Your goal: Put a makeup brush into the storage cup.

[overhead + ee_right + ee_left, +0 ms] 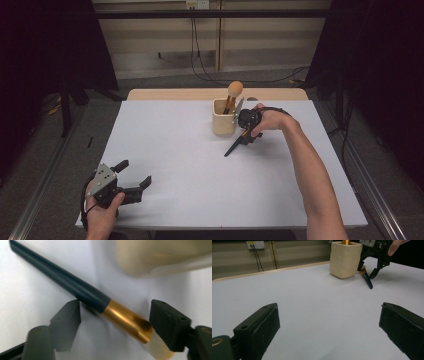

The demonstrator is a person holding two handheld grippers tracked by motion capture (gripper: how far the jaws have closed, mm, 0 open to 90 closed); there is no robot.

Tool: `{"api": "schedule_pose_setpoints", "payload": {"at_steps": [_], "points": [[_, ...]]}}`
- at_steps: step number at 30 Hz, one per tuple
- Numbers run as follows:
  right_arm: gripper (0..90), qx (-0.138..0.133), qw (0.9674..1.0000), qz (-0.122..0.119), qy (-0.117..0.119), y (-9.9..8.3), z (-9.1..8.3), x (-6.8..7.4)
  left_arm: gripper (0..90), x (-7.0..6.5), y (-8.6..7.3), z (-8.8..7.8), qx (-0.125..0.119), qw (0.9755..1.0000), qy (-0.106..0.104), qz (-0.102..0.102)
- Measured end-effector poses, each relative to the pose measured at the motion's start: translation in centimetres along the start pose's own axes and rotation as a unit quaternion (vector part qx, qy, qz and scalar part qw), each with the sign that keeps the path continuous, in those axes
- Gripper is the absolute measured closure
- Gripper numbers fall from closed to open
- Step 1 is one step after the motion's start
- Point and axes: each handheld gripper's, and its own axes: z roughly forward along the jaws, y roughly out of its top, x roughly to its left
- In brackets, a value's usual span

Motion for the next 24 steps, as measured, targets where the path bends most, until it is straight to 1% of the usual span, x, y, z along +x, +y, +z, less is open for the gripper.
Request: {"api": "schedule_pose_setpoints", "payload": {"at_steps": [2, 3, 5, 6, 7, 8, 11, 12, 13, 15, 17, 21, 22, 23, 24], "points": [[37.6, 0.003, 0.9999, 0.006, 0.013, 0.0, -0.1, 0.0, 3.1, 0.0, 0.0, 0.0, 0.001, 1.0, -0.001, 0.001], [40.4, 0.002, 0.9998, 0.004, 0.017, 0.0, -0.1, 0.0, 3.1, 0.0, 0.0, 0.0, 0.001, 1.0, -0.001, 0.001], [44.5, 0.006, 0.9996, 0.012, 0.023, 0.0, -0.1, 0.1, 3.1, -0.1, 0.0, 0.0, 0.001, 1.0, -0.002, 0.002], [48.9, 0.006, 0.9995, 0.015, 0.028, 0.0, -0.2, 0.1, 3.1, -0.1, 0.0, 0.0, 0.001, 1.0, -0.002, 0.002], [48.9, 0.006, 0.9995, 0.015, 0.028, 0.0, -0.2, 0.1, 3.1, -0.1, 0.0, 0.0, 0.0, 1.0, -0.002, 0.002], [52.7, 0.006, 0.9991, 0.017, 0.038, 0.0, -0.2, 0.1, 3.1, -0.1, 0.0, 0.0, 0.001, 1.0, -0.002, 0.001], [58.2, 0.011, 0.9989, 0.019, 0.042, 0.0, -0.3, 0.2, 3.1, 0.0, 0.0, -0.1, 0.001, 1.0, -0.002, 0.002], [58.2, 0.011, 0.9989, 0.019, 0.042, 0.0, -0.3, 0.2, 3.1, 0.0, 0.0, -0.1, 0.001, 1.0, -0.002, 0.002], [63.2, 0.015, 0.9987, 0.021, 0.045, 0.0, -0.4, 0.2, 3.1, -0.1, 0.0, -0.1, 0.001, 1.0, -0.001, 0.001], [66.5, 0.018, 0.9986, 0.018, 0.046, -0.2, -0.5, 0.2, 3.1, 0.0, 0.0, -0.1, 0.001, 1.0, -0.001, 0.0], [67.8, 0.024, 0.9985, 0.017, 0.046, -0.5, -0.6, 0.2, 3.1, -0.1, 0.0, -0.1, 0.002, 1.0, -0.001, 0.001], [66.9, 0.037, 0.9983, 0.019, 0.042, -0.7, -0.7, 0.1, 3.1, -0.1, 0.0, -0.1, 0.003, 1.0, -0.001, 0.002], [65.5, 0.036, 0.9984, 0.017, 0.04, -0.8, -0.7, 0.1, 3.1, -0.1, 0.0, -0.1, 0.002, 1.0, -0.001, 0.001], [61.4, 0.04, 0.9984, 0.019, 0.037, -0.9, -0.7, 0.1, 3.1, -0.1, 0.0, -0.1, 0.002, 1.0, -0.001, 0.001], [59.8, 0.042, 0.9985, 0.02, 0.031, -1.0, -0.7, 0.1, 3.1, -0.1, 0.0, -0.1, 0.003, 1.0, -0.001, 0.001]]}}
